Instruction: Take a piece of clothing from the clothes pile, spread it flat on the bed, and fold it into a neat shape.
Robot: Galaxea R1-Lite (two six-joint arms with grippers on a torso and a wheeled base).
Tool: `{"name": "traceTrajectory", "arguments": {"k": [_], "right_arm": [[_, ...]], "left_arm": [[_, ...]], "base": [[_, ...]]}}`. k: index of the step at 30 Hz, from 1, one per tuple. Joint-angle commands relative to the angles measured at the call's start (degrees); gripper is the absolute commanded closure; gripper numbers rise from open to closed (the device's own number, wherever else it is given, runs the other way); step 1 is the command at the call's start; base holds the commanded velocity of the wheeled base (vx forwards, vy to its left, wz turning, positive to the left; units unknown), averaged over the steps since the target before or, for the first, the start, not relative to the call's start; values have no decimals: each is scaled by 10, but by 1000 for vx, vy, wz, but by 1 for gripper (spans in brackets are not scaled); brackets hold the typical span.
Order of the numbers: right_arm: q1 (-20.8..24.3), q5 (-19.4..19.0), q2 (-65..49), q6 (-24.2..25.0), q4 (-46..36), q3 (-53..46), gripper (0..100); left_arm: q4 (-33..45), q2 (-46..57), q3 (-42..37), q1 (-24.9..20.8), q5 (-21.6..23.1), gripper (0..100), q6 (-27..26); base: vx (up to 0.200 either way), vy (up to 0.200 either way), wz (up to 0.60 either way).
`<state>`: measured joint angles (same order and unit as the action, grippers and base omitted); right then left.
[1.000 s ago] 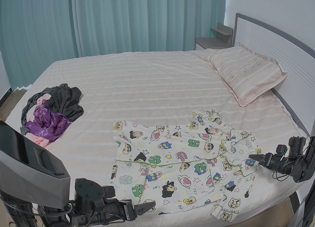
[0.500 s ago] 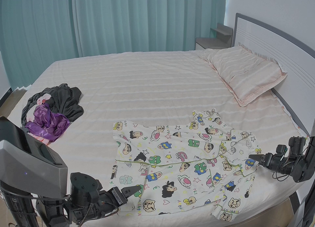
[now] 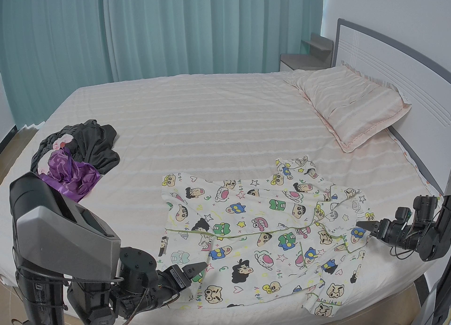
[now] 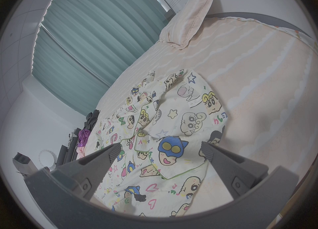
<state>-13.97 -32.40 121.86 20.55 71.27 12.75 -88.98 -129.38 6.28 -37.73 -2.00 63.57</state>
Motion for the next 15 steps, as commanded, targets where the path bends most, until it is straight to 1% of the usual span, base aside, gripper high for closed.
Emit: {"name": "traceTrajectory", "arguments": {"k": [1,8,9,15], "right_arm": [[0,0,0,-1,0,0,0],[0,0,0,-1,0,0,0],[0,0,0,-1,0,0,0],[0,0,0,-1,1,0,0]], "left_arm": [[-10,-15,19,2,-1,0,0],[-10,-17,29,10,-9,0,0],[-10,-17,29,12,-13,100,0],[-10,-11,11,19,-36,100,-1]], "base": [[0,0,0],[0,0,0],[0,0,0],[0,0,0]]}}
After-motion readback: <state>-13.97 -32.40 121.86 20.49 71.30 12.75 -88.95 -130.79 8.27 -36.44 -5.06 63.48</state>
